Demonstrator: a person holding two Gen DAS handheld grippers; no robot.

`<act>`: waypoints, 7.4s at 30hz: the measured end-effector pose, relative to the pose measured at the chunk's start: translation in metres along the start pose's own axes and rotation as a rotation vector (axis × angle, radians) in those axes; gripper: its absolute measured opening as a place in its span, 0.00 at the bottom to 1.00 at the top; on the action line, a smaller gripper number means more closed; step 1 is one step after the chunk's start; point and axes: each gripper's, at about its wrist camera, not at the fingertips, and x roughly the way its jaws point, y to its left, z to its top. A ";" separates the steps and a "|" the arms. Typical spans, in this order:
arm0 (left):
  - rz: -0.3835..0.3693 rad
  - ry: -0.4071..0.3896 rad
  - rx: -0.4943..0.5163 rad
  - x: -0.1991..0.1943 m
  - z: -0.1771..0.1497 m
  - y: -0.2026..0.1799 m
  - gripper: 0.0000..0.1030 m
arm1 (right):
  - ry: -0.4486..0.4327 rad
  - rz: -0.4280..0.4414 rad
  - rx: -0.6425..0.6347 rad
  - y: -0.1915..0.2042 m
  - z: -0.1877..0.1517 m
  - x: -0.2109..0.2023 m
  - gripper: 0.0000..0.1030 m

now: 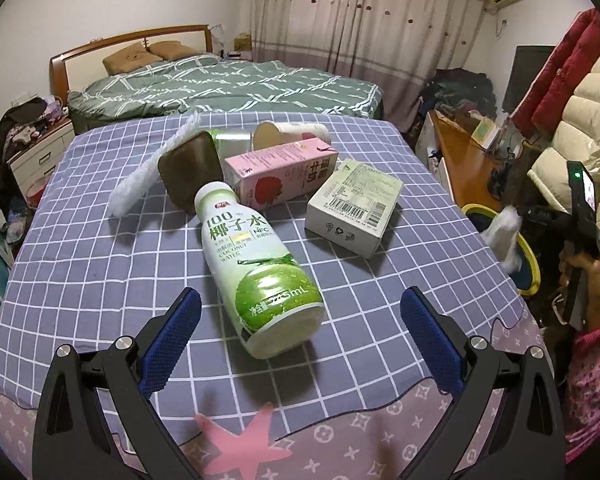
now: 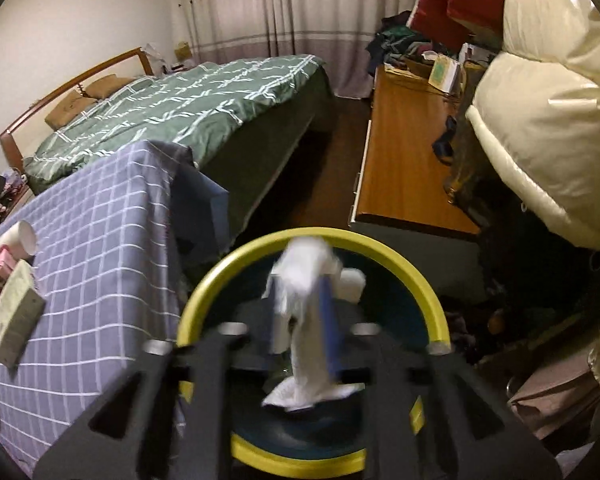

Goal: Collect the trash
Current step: 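Carry the tissues with the right gripper and release them into the bin, then grasp the green-white coconut drink bottle with the left gripper, then carry the bottle with the left gripper and drop it into the bin, then move the right gripper to the white barcode box and grasp it, then carry the white box with the right gripper and release it into the bin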

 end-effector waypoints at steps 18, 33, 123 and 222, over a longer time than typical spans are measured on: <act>0.081 0.090 -0.089 0.041 -0.005 0.006 0.70 | 0.003 0.054 0.003 0.009 -0.009 -0.004 0.44; 0.096 -0.090 -0.016 -0.014 0.007 0.034 0.56 | -0.011 0.080 -0.019 0.022 -0.008 -0.012 0.44; -0.144 -0.236 0.152 -0.065 0.072 -0.064 0.95 | -0.030 0.180 -0.065 0.031 -0.048 -0.067 0.47; -0.112 -0.225 -0.081 -0.078 0.014 0.077 0.95 | -0.026 0.408 -0.204 0.203 -0.041 -0.103 0.67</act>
